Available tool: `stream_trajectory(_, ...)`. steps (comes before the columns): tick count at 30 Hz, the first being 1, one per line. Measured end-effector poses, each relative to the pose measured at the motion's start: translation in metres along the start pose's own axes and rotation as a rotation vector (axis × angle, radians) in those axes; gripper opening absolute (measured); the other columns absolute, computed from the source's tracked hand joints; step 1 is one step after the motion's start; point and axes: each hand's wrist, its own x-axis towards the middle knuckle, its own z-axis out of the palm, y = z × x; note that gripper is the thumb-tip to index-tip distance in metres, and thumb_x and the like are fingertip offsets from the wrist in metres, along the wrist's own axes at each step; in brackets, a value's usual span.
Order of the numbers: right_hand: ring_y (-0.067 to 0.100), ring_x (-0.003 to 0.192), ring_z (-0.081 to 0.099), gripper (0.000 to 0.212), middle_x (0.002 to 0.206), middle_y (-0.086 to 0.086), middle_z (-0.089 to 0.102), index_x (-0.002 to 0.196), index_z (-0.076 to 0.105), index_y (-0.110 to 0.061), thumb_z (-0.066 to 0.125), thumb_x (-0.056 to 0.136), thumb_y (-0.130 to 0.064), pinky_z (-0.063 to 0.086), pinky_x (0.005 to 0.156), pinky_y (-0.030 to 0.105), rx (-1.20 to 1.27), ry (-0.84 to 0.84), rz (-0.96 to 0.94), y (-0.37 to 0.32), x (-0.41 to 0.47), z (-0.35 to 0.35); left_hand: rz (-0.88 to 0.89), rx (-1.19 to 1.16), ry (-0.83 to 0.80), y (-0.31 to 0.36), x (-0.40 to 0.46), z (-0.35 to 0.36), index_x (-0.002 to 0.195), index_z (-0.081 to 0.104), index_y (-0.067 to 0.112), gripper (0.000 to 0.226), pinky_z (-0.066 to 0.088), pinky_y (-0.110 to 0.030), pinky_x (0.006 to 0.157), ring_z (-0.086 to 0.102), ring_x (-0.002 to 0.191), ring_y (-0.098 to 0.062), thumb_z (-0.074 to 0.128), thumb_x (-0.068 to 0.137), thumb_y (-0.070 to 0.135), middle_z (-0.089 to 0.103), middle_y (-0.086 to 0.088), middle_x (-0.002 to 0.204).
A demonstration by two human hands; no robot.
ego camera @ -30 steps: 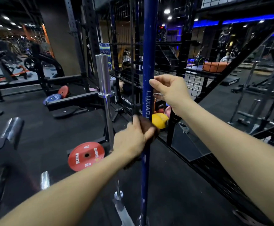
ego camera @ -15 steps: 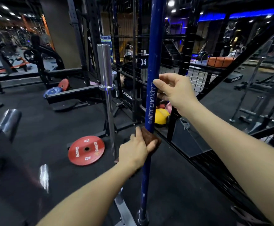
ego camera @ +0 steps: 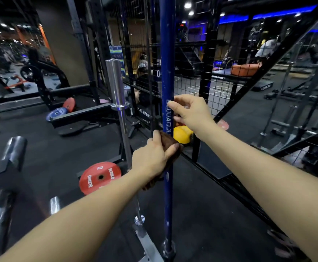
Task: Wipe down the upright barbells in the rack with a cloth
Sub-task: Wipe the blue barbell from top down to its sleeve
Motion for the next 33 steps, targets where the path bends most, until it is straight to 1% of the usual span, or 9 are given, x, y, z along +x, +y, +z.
stream_trajectory(2, 0.008, 0.083, 0.062, 0.01, 0.081, -0.01, 0.063, 0.087, 0.064, -0.022, 0.061, 0.092, -0.014, 0.057, 0.084, 0.035, -0.005, 0.047, 0.025, 0.0, -0.004, 0.003, 0.004, 0.0, 0.006, 0.001, -0.001, 0.001, 0.133, 0.027, 0.015, 0.076, 0.042, -0.041, 0.08, 0.058, 0.108, -0.036, 0.031, 0.085, 0.073, 0.055, -0.009, 0.128)
stream_trajectory(5, 0.014, 0.085, 0.064, 0.007, 0.083, -0.006, 0.066, 0.097, 0.067, -0.016, 0.063, 0.091, -0.016, 0.057, 0.081, 0.038, -0.034, 0.092, 0.025, 0.002, -0.008, 0.006, 0.025, -0.02, 0.033, 0.002, 0.0, 0.003, 0.133, 0.028, 0.015, 0.076, 0.041, -0.041, 0.078, 0.059, 0.106, -0.037, 0.031, 0.086, 0.073, 0.056, -0.01, 0.124)
stream_trajectory(8, 0.014, 0.084, 0.062, 0.02, 0.086, 0.0, 0.067, 0.108, 0.067, -0.009, 0.064, 0.091, -0.019, 0.055, 0.072, 0.025, -0.032, 0.175, 0.008, 0.008, -0.01, 0.009, 0.062, -0.052, 0.064, -0.002, 0.001, 0.011, 0.135, 0.026, 0.014, 0.078, 0.042, -0.041, 0.079, 0.059, 0.105, -0.038, 0.032, 0.085, 0.074, 0.056, -0.013, 0.125)
stream_trajectory(11, 0.012, 0.083, 0.061, 0.026, 0.092, 0.006, 0.067, 0.111, 0.068, -0.006, 0.065, 0.09, -0.022, 0.051, 0.067, 0.02, -0.018, 0.225, -0.025, 0.018, -0.01, 0.015, 0.077, -0.065, 0.081, -0.004, 0.006, 0.015, 0.137, 0.023, 0.014, 0.078, 0.043, -0.042, 0.08, 0.059, 0.106, -0.038, 0.031, 0.086, 0.072, 0.056, -0.015, 0.125)
stream_trajectory(20, 0.002, 0.071, 0.058, 0.022, 0.077, -0.005, 0.062, 0.11, 0.067, -0.009, 0.064, 0.091, -0.019, 0.048, 0.058, 0.014, 0.021, 0.241, -0.091, 0.038, -0.016, 0.016, 0.13, -0.223, 0.181, -0.007, 0.011, 0.035, 0.138, 0.018, 0.014, 0.076, 0.038, -0.041, 0.077, 0.056, 0.11, -0.038, 0.03, 0.088, 0.07, 0.046, -0.012, 0.134)
stream_trajectory(27, 0.008, 0.078, 0.063, 0.004, 0.083, -0.003, 0.065, 0.088, 0.064, -0.022, 0.064, 0.09, -0.019, 0.052, 0.064, 0.022, -0.008, 0.15, -0.167, 0.046, -0.017, 0.011, 0.202, -0.468, 0.441, -0.01, 0.016, 0.055, 0.131, 0.024, 0.02, 0.072, 0.041, -0.042, 0.074, 0.052, 0.112, -0.034, 0.05, 0.082, 0.065, 0.028, -0.004, 0.131)
stream_trajectory(29, 0.003, 0.071, 0.061, 0.002, 0.079, -0.006, 0.063, 0.092, 0.065, -0.019, 0.065, 0.09, -0.018, 0.051, 0.059, 0.021, -0.032, 0.151, -0.204, 0.047, -0.017, 0.012, 0.254, -0.568, 0.563, -0.011, 0.014, 0.061, 0.122, 0.03, 0.022, 0.065, 0.041, -0.038, 0.067, 0.054, 0.107, -0.028, 0.058, 0.08, 0.063, 0.031, 0.002, 0.126)
stream_trajectory(31, 0.001, 0.07, 0.059, 0.015, 0.077, -0.007, 0.059, 0.104, 0.066, -0.015, 0.065, 0.091, -0.019, 0.053, 0.06, 0.022, -0.079, 0.159, -0.262, 0.047, -0.019, 0.013, 0.31, -0.619, 0.686, -0.012, 0.012, 0.066, 0.113, 0.038, 0.025, 0.053, 0.043, -0.036, 0.062, 0.056, 0.099, -0.022, 0.059, 0.08, 0.061, 0.039, 0.008, 0.119)
stream_trajectory(33, 0.007, 0.074, 0.056, 0.008, 0.077, -0.005, 0.057, 0.098, 0.067, -0.017, 0.064, 0.091, -0.019, 0.054, 0.066, 0.028, -0.16, 0.149, -0.311, 0.05, -0.024, 0.015, 0.336, -0.62, 0.798, -0.013, 0.011, 0.073, 0.105, 0.046, 0.024, 0.044, 0.039, -0.034, 0.059, 0.058, 0.093, -0.021, 0.055, 0.083, 0.061, 0.047, 0.009, 0.112)
